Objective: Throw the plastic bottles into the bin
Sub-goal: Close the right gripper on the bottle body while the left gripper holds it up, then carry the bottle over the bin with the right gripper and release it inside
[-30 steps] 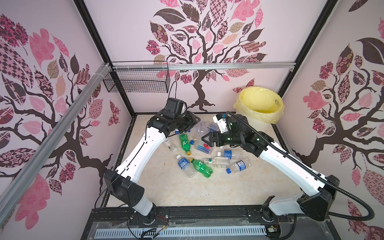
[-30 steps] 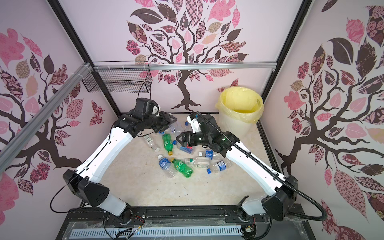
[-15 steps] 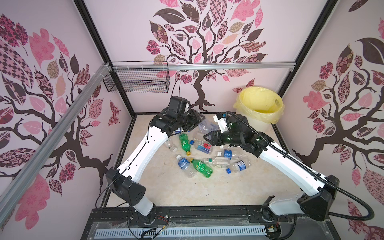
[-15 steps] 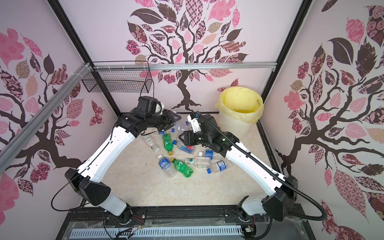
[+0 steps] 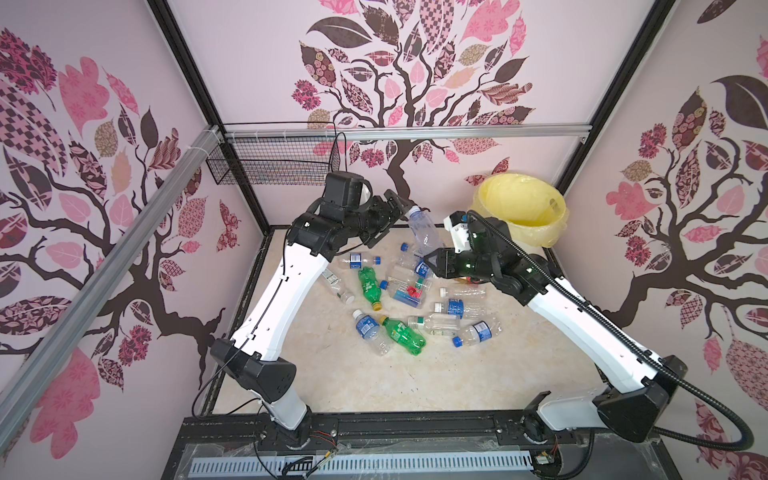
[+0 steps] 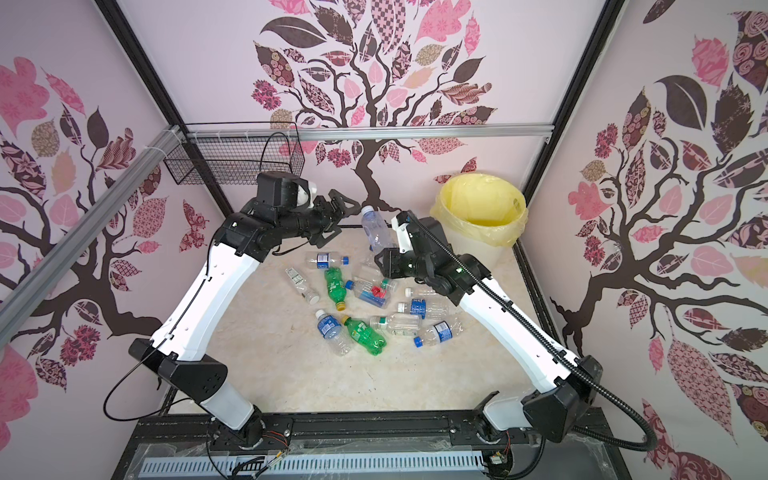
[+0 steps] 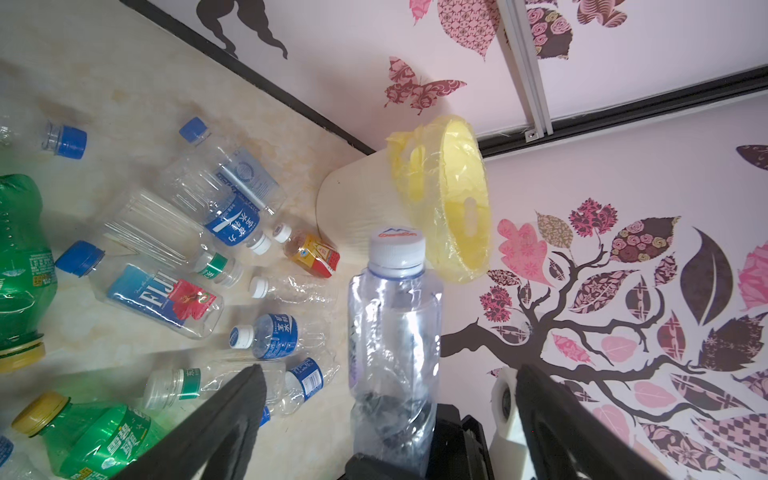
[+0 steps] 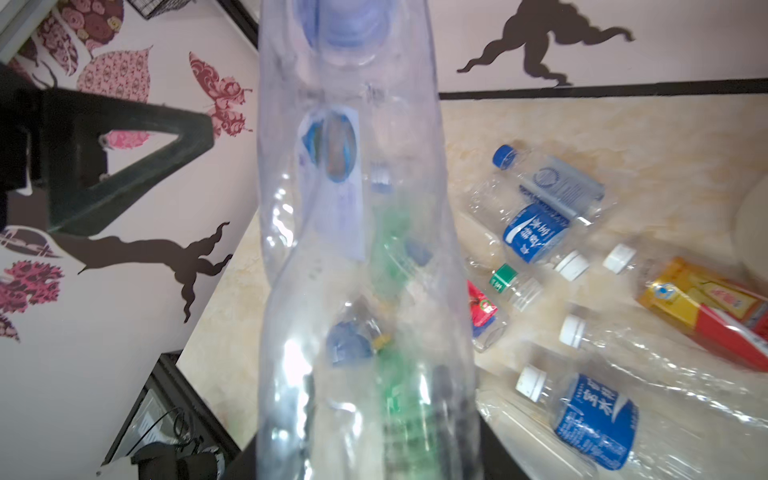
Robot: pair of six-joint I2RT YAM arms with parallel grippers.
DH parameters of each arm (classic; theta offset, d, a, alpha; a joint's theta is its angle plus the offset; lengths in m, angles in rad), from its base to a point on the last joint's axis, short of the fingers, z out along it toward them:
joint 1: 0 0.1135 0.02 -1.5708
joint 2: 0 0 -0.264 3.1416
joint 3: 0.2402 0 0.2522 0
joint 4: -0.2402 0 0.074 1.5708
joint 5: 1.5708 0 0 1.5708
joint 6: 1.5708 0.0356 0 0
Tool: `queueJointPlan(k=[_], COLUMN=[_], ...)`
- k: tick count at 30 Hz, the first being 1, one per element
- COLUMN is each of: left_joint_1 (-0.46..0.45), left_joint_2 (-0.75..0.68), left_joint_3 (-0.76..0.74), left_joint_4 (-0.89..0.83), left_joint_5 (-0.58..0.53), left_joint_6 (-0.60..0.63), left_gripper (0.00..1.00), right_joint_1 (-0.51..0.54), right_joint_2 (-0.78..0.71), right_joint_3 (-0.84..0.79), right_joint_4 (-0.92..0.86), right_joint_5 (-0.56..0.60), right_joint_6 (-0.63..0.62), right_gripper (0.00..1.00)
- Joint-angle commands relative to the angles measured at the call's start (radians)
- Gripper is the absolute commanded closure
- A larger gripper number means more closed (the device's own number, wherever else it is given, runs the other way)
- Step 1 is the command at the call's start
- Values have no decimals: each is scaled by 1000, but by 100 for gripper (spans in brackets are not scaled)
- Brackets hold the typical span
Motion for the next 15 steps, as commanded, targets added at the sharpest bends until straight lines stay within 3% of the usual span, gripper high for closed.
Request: queueJointPlan(k=[1,8,15], left_joint_1=[0,-23,-38], left_joint_2=[10,13,43], left_joint_3=[63,123,179], left_joint_4=[13,24,66], left_joint_5=[6,-9,15], left_joint_6=[-9,1,-6], left_gripper=[3,3,3], right_joint_1=[-49,-93,-131], right_joint_2=[9,77,194], right_joint_3=[116,336,604], right_joint_4=[-75,-116,-106], right_joint_5=[133,396,583], right_joint_6=[-40,-115,-171], right_gripper=[54,53,53])
